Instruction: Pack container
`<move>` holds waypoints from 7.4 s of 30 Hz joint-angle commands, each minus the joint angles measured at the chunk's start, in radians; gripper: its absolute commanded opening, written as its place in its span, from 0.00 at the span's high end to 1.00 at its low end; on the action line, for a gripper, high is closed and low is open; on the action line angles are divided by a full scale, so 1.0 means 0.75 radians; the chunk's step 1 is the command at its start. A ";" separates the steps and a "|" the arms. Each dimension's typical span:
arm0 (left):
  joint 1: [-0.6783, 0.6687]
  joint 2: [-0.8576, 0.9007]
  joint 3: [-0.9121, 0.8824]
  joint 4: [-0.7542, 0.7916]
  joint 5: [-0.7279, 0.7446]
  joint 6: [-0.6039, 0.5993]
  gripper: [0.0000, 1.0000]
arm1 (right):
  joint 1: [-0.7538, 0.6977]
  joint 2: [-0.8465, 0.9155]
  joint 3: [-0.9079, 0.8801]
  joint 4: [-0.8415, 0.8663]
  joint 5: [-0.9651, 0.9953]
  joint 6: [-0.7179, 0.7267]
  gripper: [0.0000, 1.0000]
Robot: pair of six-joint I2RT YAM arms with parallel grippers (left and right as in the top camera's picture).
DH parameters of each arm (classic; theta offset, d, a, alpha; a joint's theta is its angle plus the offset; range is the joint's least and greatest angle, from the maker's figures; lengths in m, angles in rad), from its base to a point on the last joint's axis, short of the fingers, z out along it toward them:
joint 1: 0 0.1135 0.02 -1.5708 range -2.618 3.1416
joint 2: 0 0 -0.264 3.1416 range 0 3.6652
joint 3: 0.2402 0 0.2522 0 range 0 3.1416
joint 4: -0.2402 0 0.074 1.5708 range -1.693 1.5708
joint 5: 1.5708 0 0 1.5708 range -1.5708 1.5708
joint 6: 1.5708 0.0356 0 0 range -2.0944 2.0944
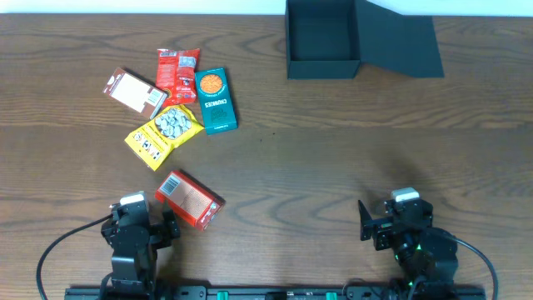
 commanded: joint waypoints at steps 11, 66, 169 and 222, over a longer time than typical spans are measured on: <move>0.006 -0.009 -0.015 0.005 -0.014 -0.015 0.05 | 0.012 -0.009 -0.010 -0.003 -0.005 -0.010 0.01; 0.006 -0.009 -0.015 0.005 -0.014 -0.015 0.05 | 0.009 1.492 0.650 0.771 -0.576 1.223 0.01; 0.006 -0.009 -0.015 0.004 -0.014 -0.015 0.05 | 0.252 3.018 2.604 -1.030 0.147 0.787 0.67; 0.006 -0.009 -0.015 0.005 -0.014 -0.015 0.05 | 0.400 3.019 2.394 -1.012 0.189 0.386 0.99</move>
